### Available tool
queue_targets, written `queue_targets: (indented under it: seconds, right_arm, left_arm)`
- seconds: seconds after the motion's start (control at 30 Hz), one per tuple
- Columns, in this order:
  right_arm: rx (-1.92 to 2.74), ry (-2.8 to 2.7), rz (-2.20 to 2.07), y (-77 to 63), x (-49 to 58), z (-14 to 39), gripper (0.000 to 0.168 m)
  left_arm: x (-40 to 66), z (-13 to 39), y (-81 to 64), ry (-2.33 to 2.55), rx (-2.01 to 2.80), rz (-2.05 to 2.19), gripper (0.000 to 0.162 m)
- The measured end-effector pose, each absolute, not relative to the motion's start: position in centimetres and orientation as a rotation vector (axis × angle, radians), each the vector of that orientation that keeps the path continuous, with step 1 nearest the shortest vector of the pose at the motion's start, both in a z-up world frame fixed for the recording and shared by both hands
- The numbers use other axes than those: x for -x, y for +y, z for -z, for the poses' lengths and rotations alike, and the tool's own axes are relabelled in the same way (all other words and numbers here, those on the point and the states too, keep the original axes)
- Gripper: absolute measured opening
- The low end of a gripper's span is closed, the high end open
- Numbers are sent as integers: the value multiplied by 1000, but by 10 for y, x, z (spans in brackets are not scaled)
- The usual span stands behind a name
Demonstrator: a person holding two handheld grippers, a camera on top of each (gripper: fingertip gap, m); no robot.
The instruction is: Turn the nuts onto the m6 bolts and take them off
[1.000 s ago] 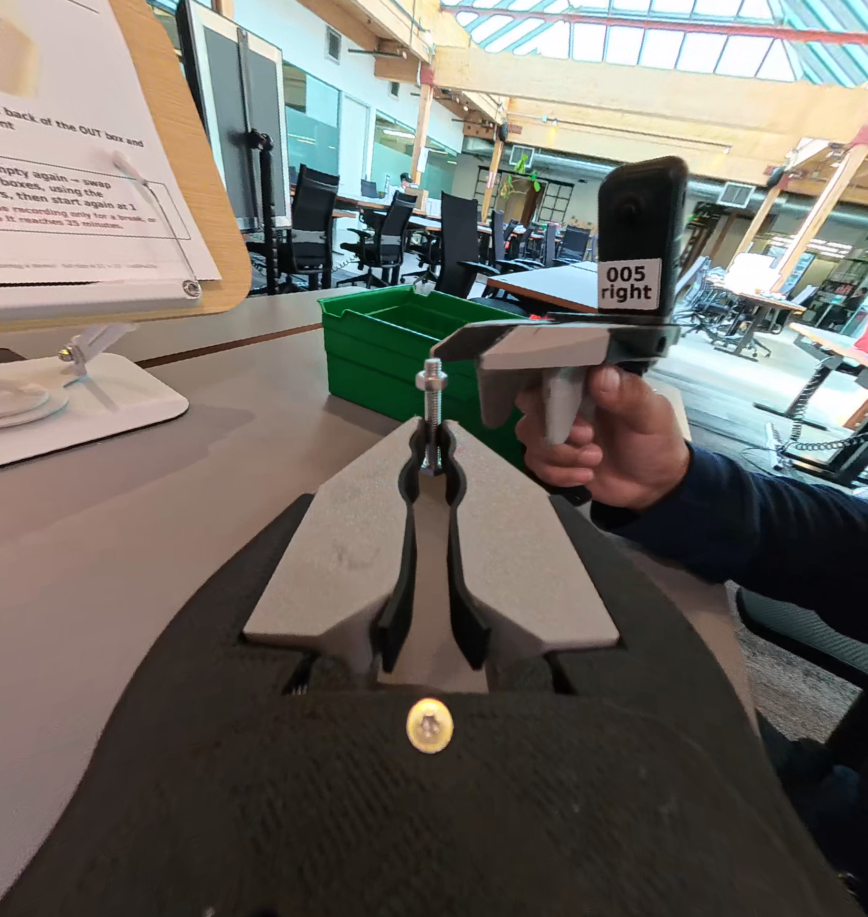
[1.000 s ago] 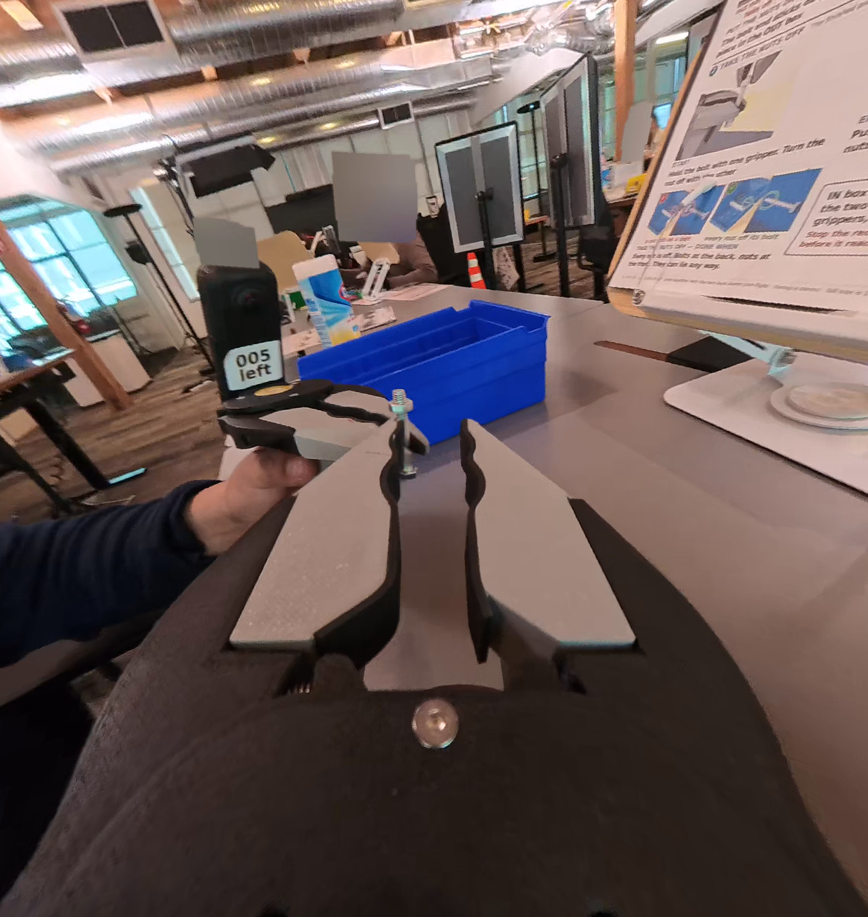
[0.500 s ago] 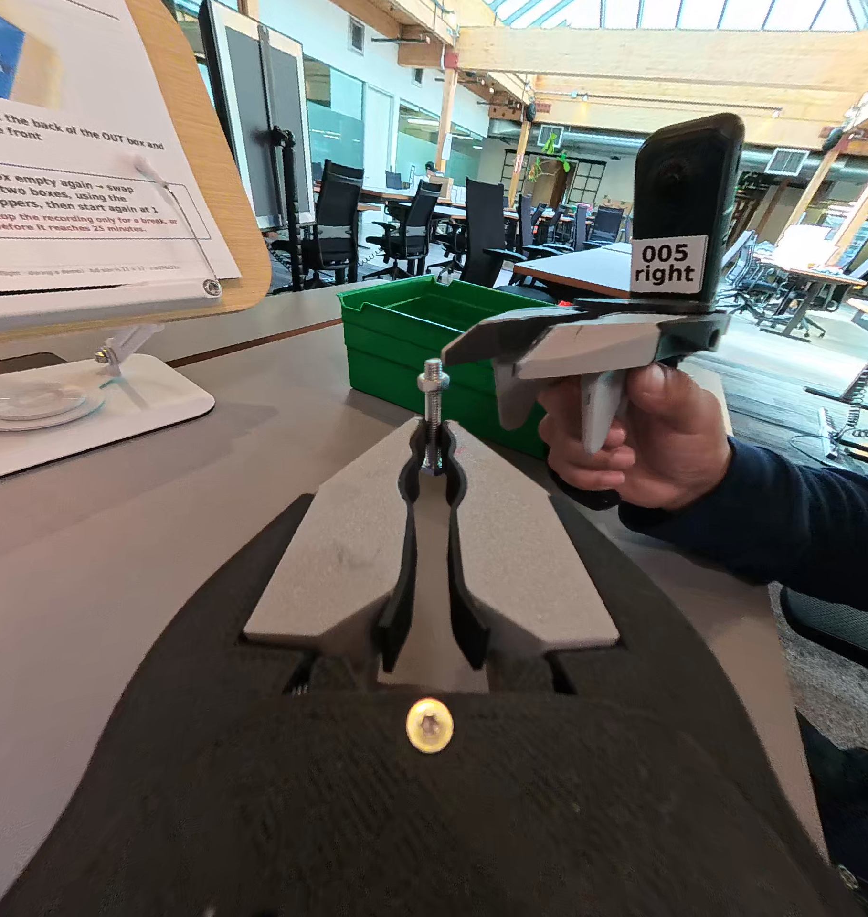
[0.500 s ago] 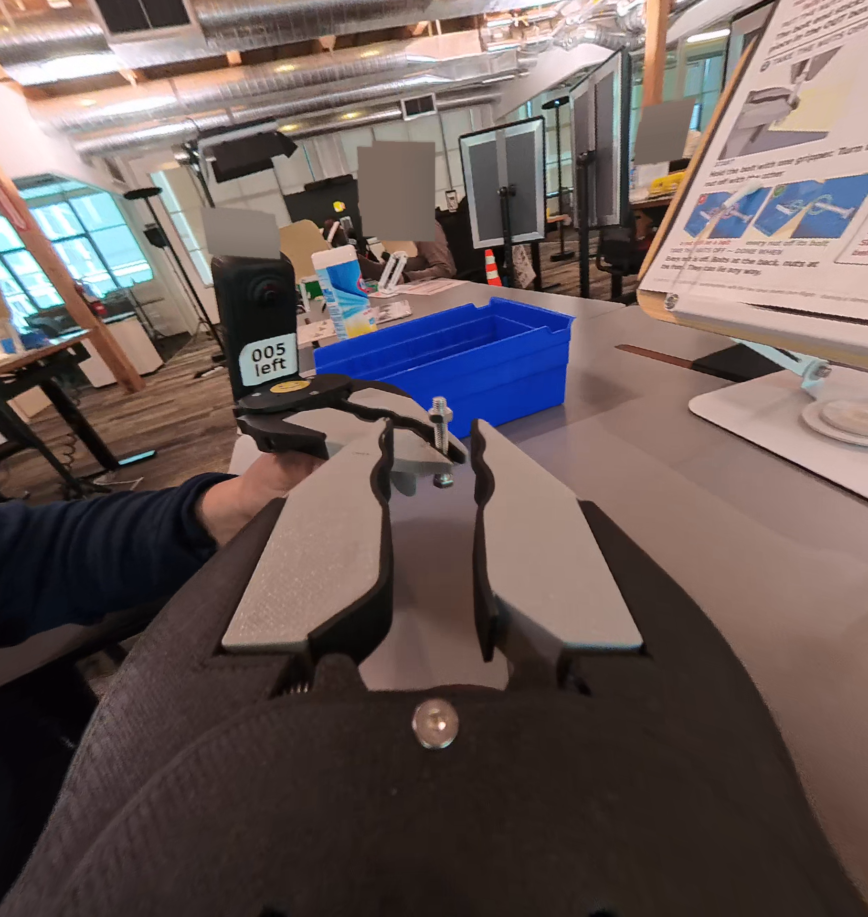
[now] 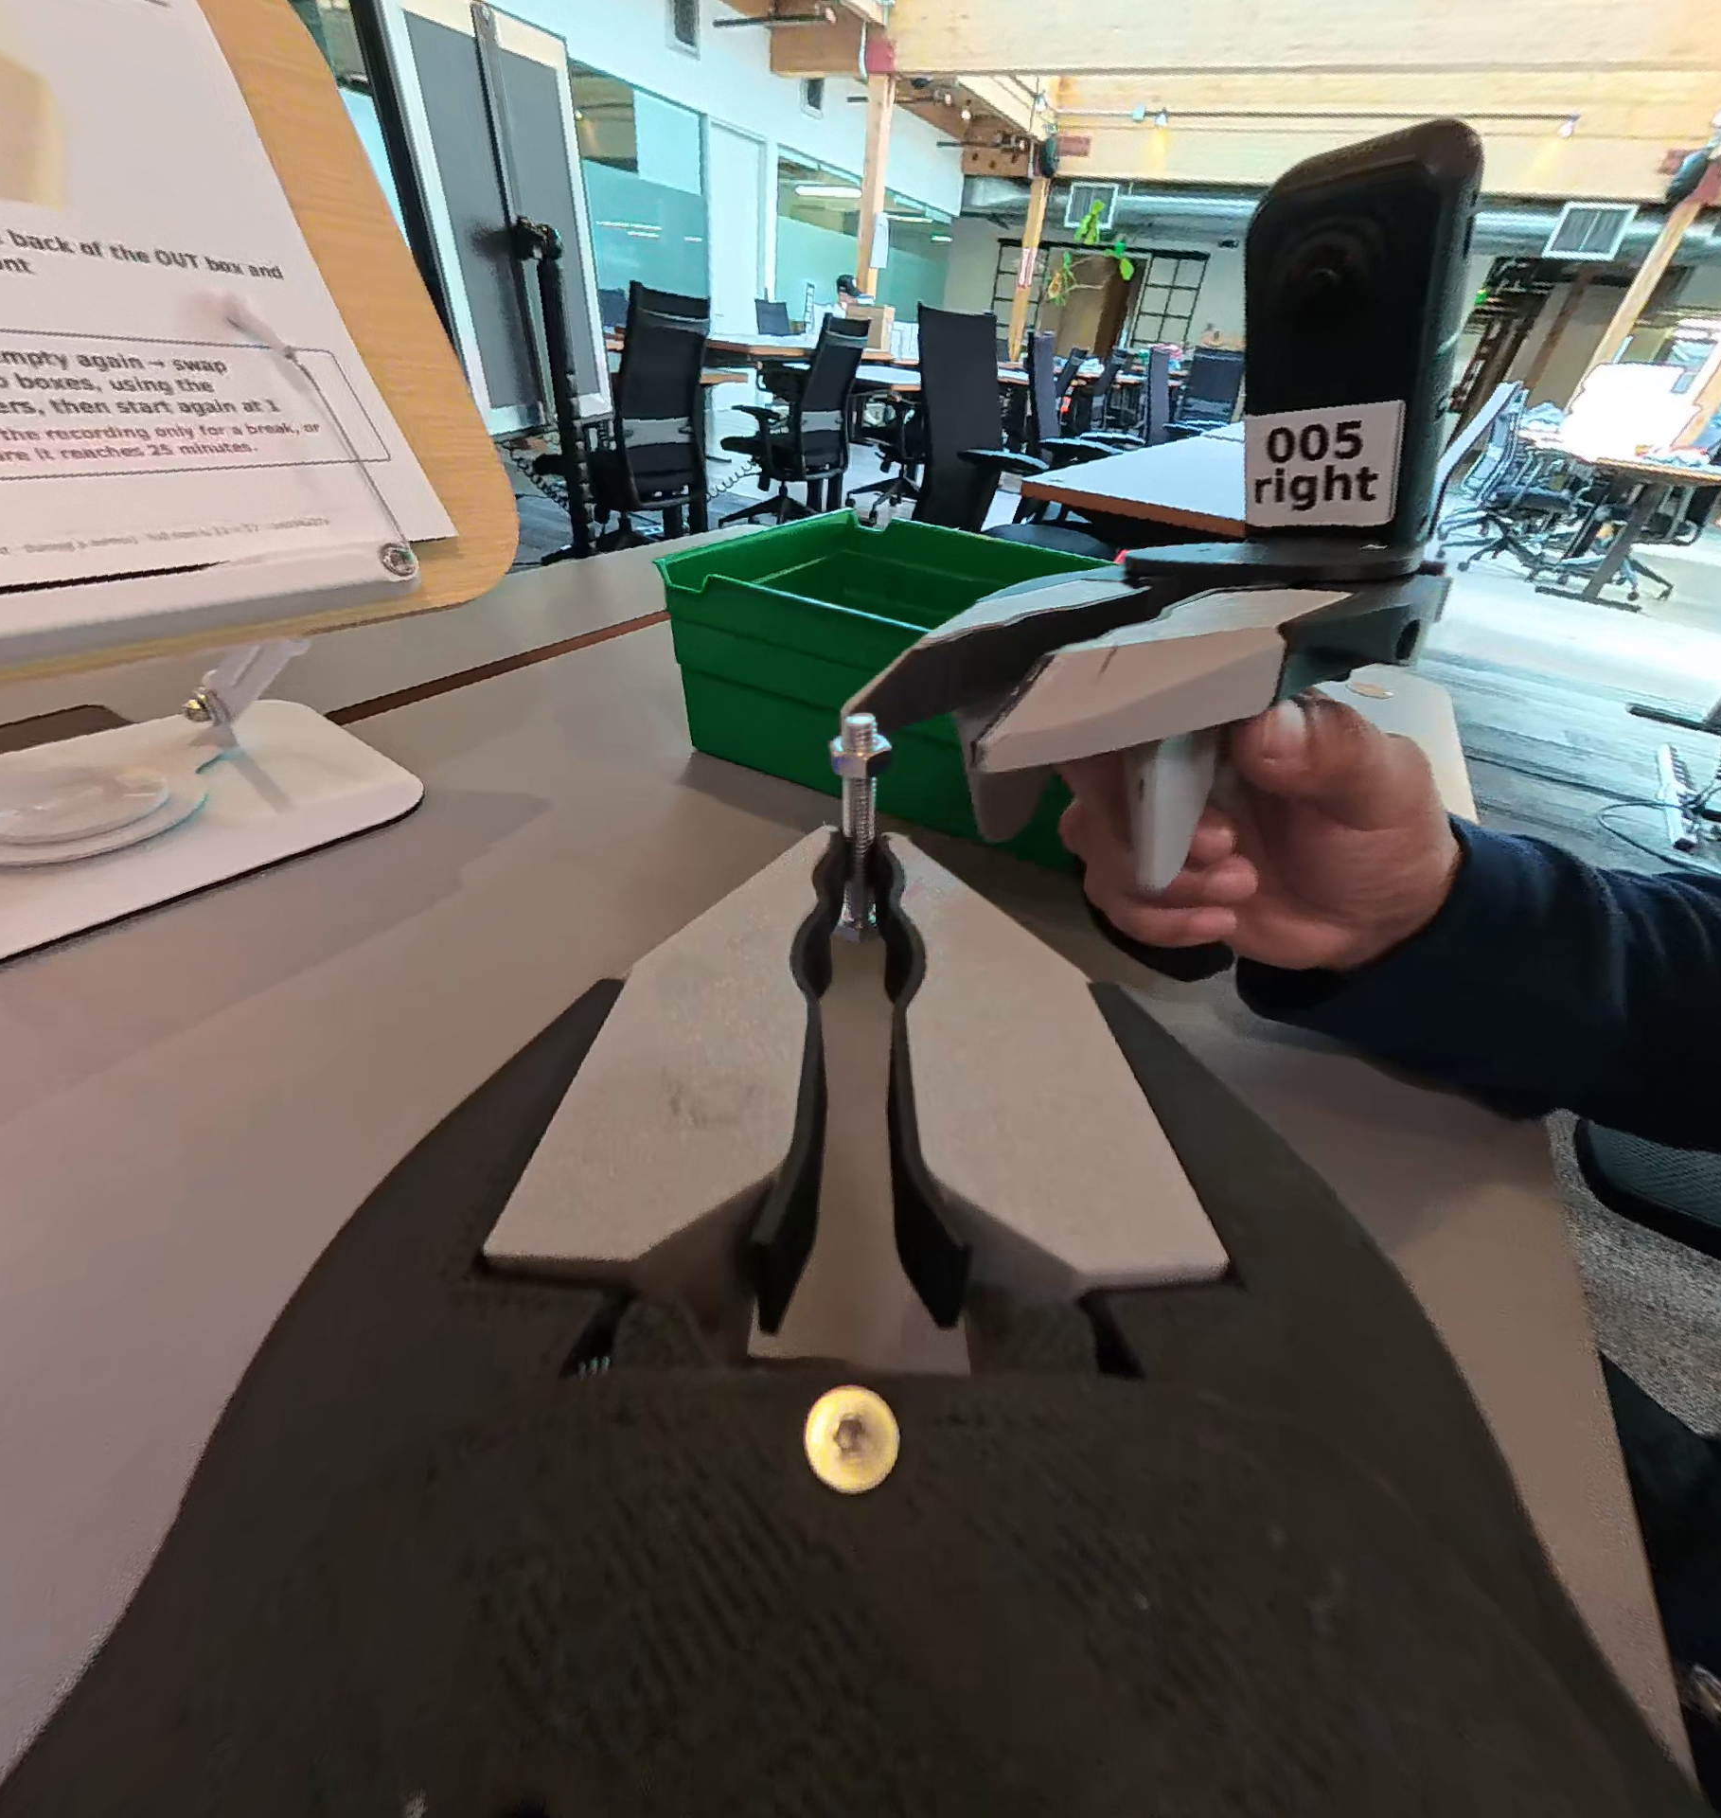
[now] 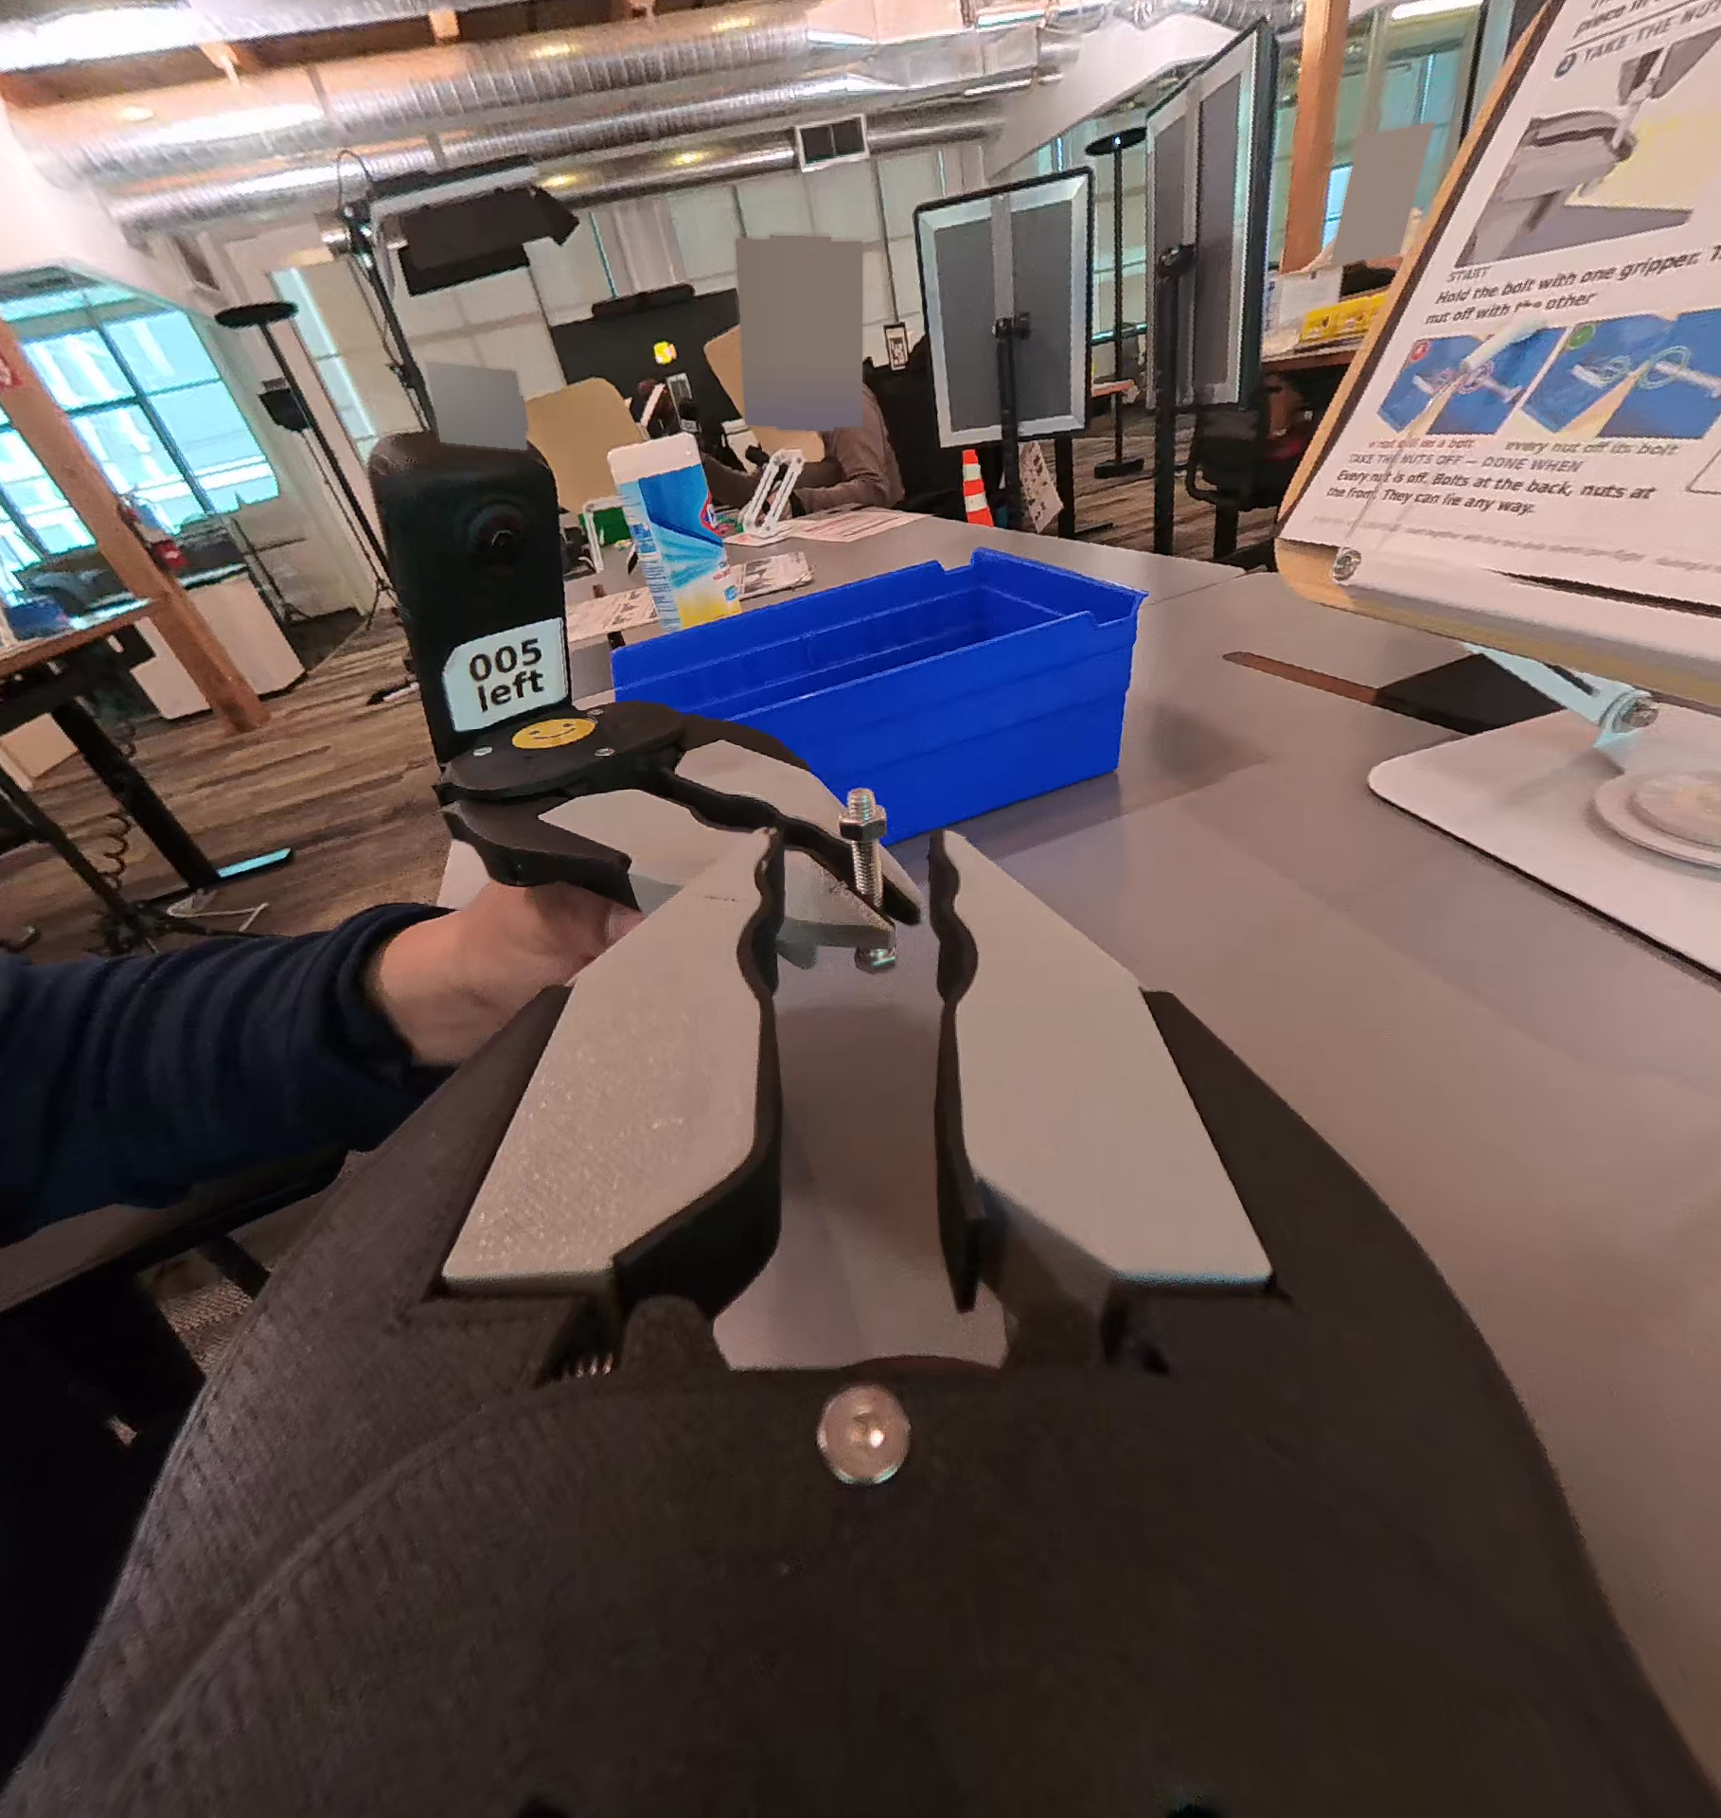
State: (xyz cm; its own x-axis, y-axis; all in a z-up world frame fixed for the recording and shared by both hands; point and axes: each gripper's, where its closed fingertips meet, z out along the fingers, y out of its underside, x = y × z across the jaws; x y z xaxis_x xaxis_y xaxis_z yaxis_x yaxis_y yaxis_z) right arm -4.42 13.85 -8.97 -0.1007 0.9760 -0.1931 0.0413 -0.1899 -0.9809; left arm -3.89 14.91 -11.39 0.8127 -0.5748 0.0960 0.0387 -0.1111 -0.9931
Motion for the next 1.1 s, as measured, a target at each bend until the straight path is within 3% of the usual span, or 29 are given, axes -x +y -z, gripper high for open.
queue_targets:
  seconds: [0.1,0.2,1.1]
  right_arm:
    - [1318,-1253,-1430,129,50,94,23]
    - [1332,-1278,-1475,119,58,98,31]
    - [1348,-1258,-1416,132,50,98,26]
  left_arm:
    - [32,118,148,465,1625,556,4]
    - [15,124,145,546,1640,547,4]
    - [24,128,148,510,1659,512,4]
